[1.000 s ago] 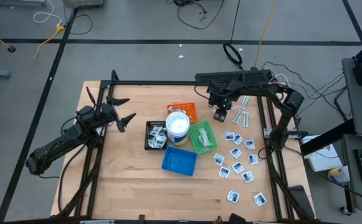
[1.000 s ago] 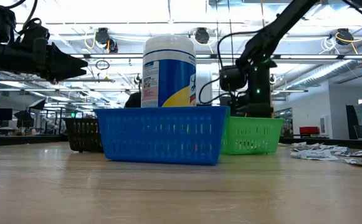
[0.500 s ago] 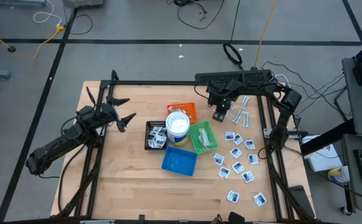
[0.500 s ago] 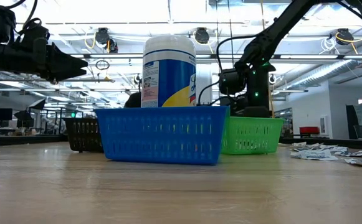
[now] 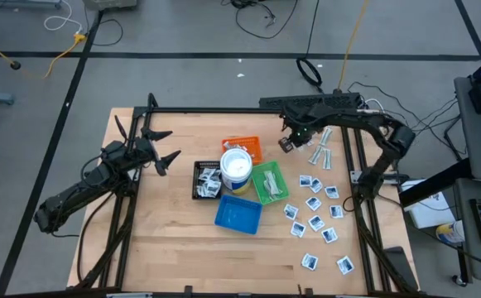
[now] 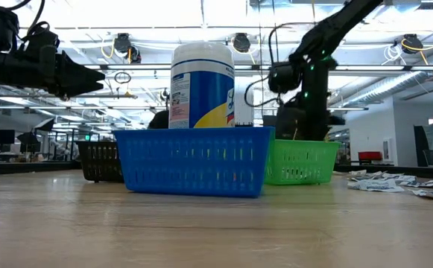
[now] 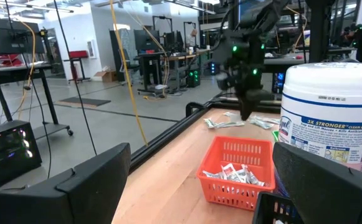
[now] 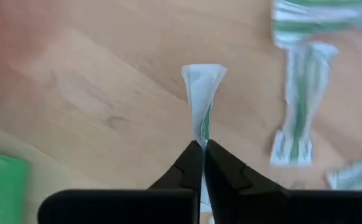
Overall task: Pick & Place First Aid Supplies
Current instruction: Put the green bandage pack into the green bin
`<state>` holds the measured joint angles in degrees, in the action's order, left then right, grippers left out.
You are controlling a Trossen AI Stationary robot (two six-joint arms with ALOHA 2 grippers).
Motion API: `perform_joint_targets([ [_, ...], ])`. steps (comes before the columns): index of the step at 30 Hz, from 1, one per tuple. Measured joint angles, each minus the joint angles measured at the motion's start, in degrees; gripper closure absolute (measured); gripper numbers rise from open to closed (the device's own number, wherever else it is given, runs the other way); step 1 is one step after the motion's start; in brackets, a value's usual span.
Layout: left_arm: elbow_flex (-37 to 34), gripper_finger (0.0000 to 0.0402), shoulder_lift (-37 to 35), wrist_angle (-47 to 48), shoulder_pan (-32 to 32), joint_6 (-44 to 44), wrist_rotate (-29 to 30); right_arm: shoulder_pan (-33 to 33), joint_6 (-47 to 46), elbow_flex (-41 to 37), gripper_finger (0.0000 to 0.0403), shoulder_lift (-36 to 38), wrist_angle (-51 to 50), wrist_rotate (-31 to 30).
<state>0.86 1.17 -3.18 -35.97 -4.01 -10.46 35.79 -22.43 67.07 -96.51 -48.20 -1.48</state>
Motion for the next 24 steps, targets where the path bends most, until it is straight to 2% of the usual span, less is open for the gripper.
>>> perform_joint_targets([
  [4,0.02,0.0004,-0.02,0.0,0.0,-0.02,0.0,-0.86,-11.08,0.0,0.04,3.73,-3.0,0.0],
  [11,0.0,0.0004,-0.01,0.0,0.0,0.0,0.0,-3.73,-24.81,0.0,0.0401,9.52,-8.6,0.0],
  [17,0.0,0.0004,-0.02,0.0,0.0,0.0,0.0,-6.72,-30.12,0.02,0.0402,11.66,-9.29,-1.39],
  [24,0.02,0.0004,0.0,0.0,0.0,0.0,0.0,-14.13,-34.9,0.02,0.0402,11.74,-7.51,0.12],
])
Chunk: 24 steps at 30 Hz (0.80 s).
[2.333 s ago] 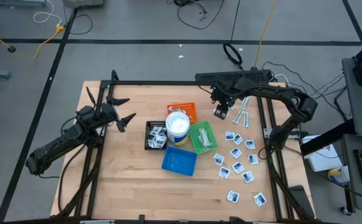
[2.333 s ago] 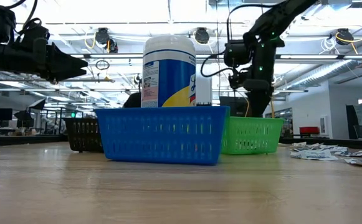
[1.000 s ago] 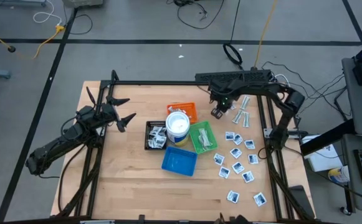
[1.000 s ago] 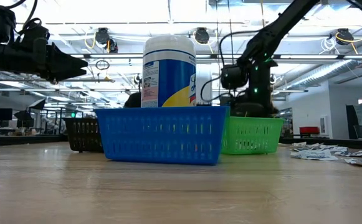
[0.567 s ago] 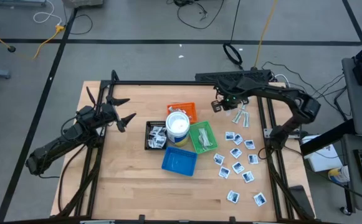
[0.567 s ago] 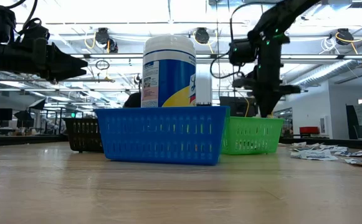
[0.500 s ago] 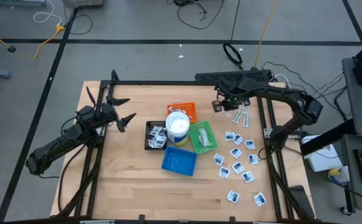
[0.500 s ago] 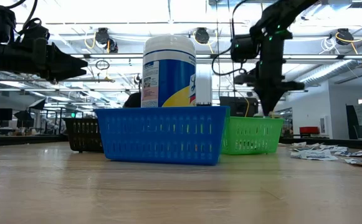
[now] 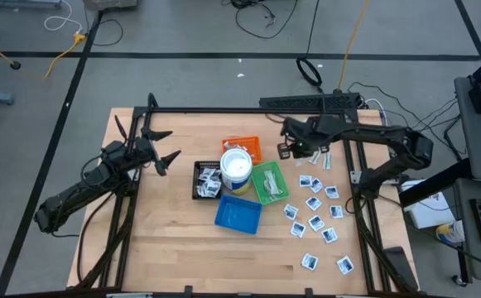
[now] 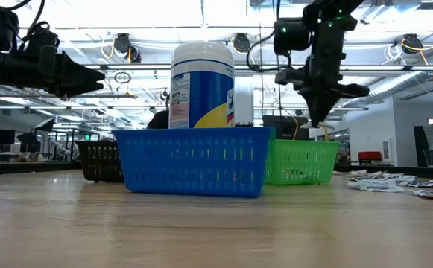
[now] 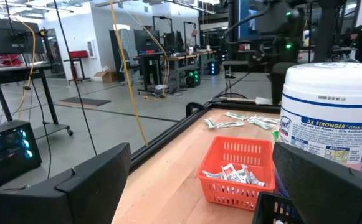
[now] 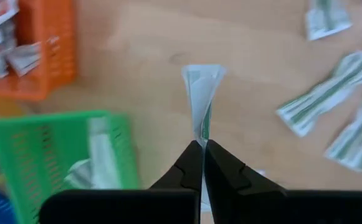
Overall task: Pick & Place First Aid Supplies
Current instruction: Put the green bandage pack into the green bin
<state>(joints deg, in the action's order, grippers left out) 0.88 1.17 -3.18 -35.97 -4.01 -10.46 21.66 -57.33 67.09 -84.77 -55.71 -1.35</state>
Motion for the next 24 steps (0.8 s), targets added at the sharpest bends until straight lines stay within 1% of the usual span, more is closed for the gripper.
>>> perform_joint_targets([
  [7,-0.02,0.0004,0.0,0.0,0.0,-0.02,0.0,-6.81,-6.31,0.0,0.0402,-0.21,4.96,0.24],
  [14,-0.02,0.0004,-0.01,-0.01,0.0,-0.01,0.0,-12.37,-10.47,0.02,0.0401,-2.22,10.79,4.63],
  [21,0.0,0.0004,0.0,0.0,0.0,0.0,0.0,-16.93,-14.03,0.09,0.04,-4.74,17.8,5.95],
  [24,0.0,0.0004,0.0,0.0,0.0,0.0,0.0,-18.17,-14.34,0.02,0.04,-6.0,18.44,5.95],
])
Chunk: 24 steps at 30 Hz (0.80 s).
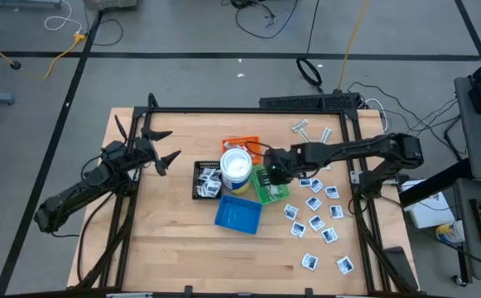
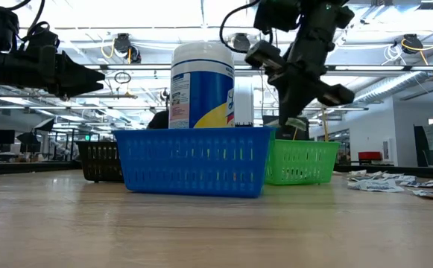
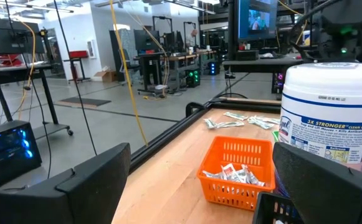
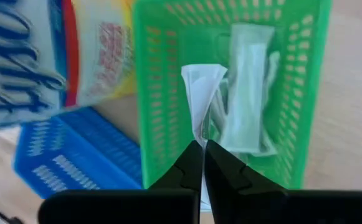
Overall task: Pick & Place First Aid Supplies
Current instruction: Put the green bandage pack into the green bin
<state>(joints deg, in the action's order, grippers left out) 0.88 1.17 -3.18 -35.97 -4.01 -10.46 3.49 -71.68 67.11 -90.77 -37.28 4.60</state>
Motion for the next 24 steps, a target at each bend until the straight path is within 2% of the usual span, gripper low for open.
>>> perform_joint_targets([
  [10,0.0,0.0004,0.0,0.0,0.0,-0.01,0.0,-0.44,2.99,0.02,0.0399,-1.82,1.88,-0.54],
  [13,-0.01,0.0004,-0.01,-0.02,0.0,-0.02,0.0,-0.44,3.05,0.0,0.0386,-1.75,1.57,-1.54],
  [17,0.0,0.0004,0.0,-0.02,0.0,-0.01,0.0,-0.35,3.49,0.0,0.0334,-1.76,0.83,-1.56],
  [24,-0.01,0.0004,0.0,-0.01,0.0,-0.02,0.0,-0.26,6.64,0.0,0.0211,-1.74,0.96,-2.88],
])
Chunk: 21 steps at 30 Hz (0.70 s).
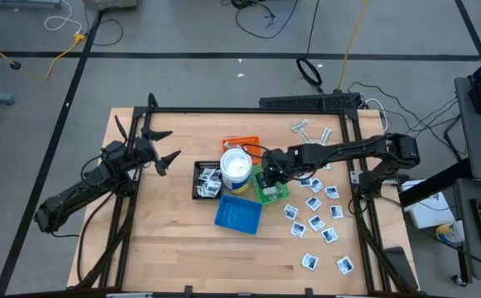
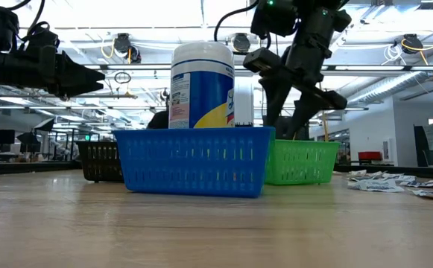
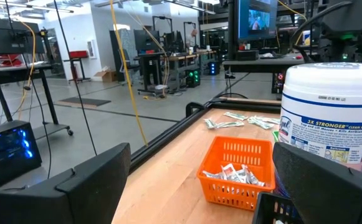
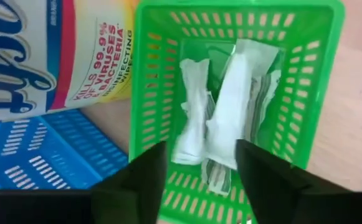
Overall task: Pick & Place First Aid Supplies
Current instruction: Put the green bandage pack into the green bin
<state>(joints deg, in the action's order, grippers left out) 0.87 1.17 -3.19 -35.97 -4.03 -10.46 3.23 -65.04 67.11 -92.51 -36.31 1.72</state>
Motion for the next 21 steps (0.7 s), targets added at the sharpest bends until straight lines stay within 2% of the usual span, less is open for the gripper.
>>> perform_joint_targets([
  [3,0.01,0.0004,-0.01,0.0,0.0,-0.01,0.0,0.27,3.8,0.0,0.0177,0.0,0.08,0.0],
  [6,-0.01,0.0004,0.0,-0.01,0.0,0.02,0.0,1.05,9.67,0.0,0.0162,0.0,0.06,0.76],
  [13,0.01,0.0004,0.0,0.01,0.0,-0.01,0.0,3.65,24.38,0.0,0.0168,0.0,-0.47,4.43],
  [21,-0.01,0.0004,-0.01,-0.01,0.0,0.01,0.0,5.65,40.59,0.0,0.0178,0.0,-4.06,4.62],
])
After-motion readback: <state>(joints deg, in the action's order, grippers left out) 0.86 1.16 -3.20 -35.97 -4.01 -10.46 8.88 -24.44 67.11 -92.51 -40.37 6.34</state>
